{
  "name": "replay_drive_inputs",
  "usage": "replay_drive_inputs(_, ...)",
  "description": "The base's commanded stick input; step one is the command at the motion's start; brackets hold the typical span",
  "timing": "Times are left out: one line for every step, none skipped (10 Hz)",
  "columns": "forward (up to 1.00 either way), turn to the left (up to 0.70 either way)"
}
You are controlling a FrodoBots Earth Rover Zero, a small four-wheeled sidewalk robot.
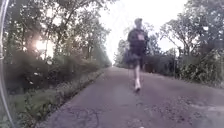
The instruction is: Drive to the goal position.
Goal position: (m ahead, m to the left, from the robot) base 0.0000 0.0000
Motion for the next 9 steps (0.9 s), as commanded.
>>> replay_drive_inputs(0.10,0.01)
replay_drive_inputs(0.10,0.01)
replay_drive_inputs(0.10,0.01)
replay_drive_inputs(0.10,0.01)
replay_drive_inputs(0.10,0.01)
replay_drive_inputs(0.10,0.01)
replay_drive_inputs(0.10,0.01)
replay_drive_inputs(0.10,0.01)
replay_drive_inputs(0.10,0.01)
